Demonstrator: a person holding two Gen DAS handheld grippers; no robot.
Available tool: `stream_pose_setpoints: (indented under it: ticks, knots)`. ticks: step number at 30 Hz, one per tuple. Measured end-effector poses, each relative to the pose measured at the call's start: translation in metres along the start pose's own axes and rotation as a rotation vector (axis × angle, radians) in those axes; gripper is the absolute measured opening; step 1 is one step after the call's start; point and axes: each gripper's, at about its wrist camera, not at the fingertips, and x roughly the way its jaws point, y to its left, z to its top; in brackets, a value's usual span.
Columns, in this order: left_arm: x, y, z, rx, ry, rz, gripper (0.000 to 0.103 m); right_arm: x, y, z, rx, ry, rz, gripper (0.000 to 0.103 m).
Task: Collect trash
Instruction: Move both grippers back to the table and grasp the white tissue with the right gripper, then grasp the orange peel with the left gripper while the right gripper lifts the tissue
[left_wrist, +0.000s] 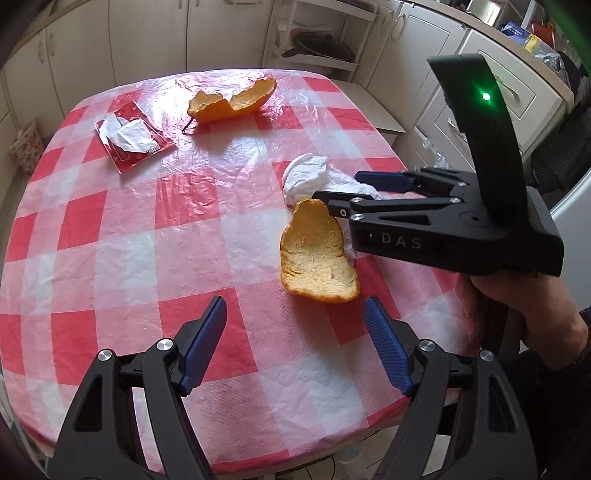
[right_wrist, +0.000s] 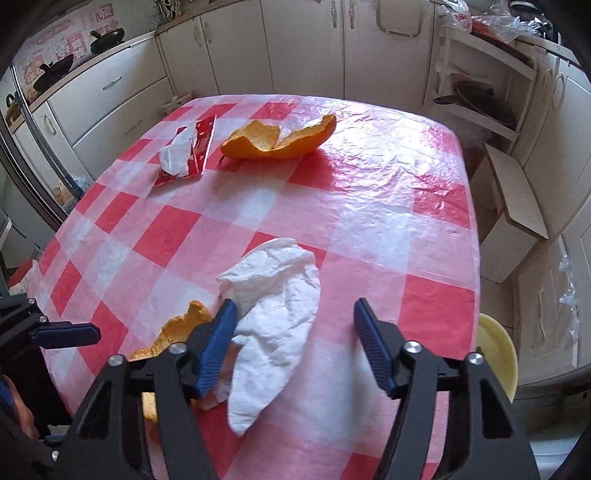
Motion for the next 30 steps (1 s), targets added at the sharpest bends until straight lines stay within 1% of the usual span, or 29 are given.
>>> stream_pose_setpoints:
  ticks: [2,5,12,18,21,22,23,24,25,26,27,29,30]
  knots:
    - [0.002,0.002,0.001,-0.017,0.003,0.0,0.073,-0.001,0.001,0.0,0.002,0.017,0.046,0.025]
    - [0.006,0.007,0.002,-0.055,0.006,-0.011,0.073,-0.004,-0.004,-0.004,0.016,0.026,0.066,0.019]
    - [0.021,0.005,0.009,-0.096,0.013,-0.022,0.073,-0.014,-0.022,-0.01,0.058,0.034,0.101,0.014]
    - [0.031,-0.003,0.019,-0.089,-0.021,-0.003,0.073,-0.018,-0.022,-0.012,0.044,0.041,0.125,0.013]
    - [0.034,-0.009,0.022,-0.071,-0.031,-0.018,0.072,-0.017,-0.019,-0.015,0.031,0.054,0.139,0.013]
    - [0.034,-0.012,0.022,-0.06,-0.032,-0.031,0.061,-0.016,-0.018,-0.016,0.029,0.057,0.147,0.013]
    - [0.034,-0.014,0.021,-0.047,-0.028,-0.038,0.044,-0.015,-0.017,-0.017,0.028,0.061,0.165,0.013]
    - [0.035,-0.016,0.021,-0.03,-0.018,-0.042,0.036,-0.014,-0.015,-0.017,0.03,0.064,0.187,0.013]
    - [0.036,-0.016,0.021,-0.023,-0.006,-0.051,0.016,-0.014,-0.012,-0.017,0.03,0.063,0.211,0.013]
    - [0.036,-0.014,0.02,-0.025,0.009,-0.066,0.013,-0.014,-0.009,-0.016,0.023,0.062,0.231,0.013]
    - [0.034,-0.012,0.019,-0.026,0.01,-0.065,0.012,-0.015,-0.004,-0.015,0.008,0.06,0.234,0.013]
    - [0.027,-0.006,0.016,-0.022,0.004,-0.046,0.007,-0.015,0.003,-0.013,-0.013,0.062,0.239,0.014]
    - [0.022,-0.001,0.015,-0.028,-0.002,-0.041,0.006,-0.016,0.005,-0.012,-0.022,0.063,0.237,0.014]
